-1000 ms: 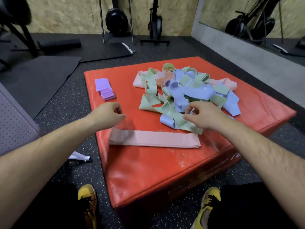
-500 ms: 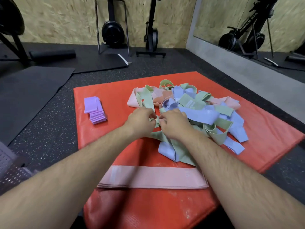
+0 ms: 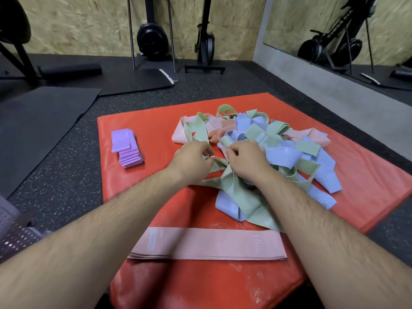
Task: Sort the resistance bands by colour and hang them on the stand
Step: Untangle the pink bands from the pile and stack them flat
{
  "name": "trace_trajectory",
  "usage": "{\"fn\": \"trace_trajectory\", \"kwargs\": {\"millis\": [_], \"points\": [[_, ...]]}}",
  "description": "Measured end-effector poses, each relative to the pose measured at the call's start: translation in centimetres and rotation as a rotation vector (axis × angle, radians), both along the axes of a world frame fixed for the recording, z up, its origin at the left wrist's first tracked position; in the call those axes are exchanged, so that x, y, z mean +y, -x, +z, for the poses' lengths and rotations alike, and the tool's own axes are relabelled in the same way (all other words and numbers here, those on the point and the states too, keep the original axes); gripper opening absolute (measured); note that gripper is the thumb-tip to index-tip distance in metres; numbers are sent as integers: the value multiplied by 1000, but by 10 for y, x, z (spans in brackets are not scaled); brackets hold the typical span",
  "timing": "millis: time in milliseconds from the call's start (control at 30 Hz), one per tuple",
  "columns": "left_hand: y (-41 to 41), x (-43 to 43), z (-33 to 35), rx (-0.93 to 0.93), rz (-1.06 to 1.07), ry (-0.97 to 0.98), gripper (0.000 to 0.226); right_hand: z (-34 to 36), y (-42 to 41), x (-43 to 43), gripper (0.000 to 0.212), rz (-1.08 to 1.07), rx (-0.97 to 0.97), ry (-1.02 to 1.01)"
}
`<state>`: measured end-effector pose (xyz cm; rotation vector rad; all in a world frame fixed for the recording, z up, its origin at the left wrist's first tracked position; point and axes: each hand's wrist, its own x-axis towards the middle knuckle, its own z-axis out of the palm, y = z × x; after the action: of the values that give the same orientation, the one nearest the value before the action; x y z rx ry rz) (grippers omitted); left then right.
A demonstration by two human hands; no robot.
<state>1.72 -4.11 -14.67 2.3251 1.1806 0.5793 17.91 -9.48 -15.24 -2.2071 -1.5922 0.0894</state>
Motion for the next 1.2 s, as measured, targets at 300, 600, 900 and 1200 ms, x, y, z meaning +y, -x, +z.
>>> {"fn": "trace_trajectory", "kwargs": {"millis": [300,600,900,1200], "points": [[17,-10,21,-161,-31,-52,24,55,-1,-27,20,-50,469,-549],[20,-35,39,-459,-139,-12,41,107,28,-62,12,141,633,-847],[18,-52,54,-615,-163,78,8,106,27,-71,15,33,781,-775],[23,-45,52,-609,-116,132,13,99,25,-72,12,18,836,-581]]}}
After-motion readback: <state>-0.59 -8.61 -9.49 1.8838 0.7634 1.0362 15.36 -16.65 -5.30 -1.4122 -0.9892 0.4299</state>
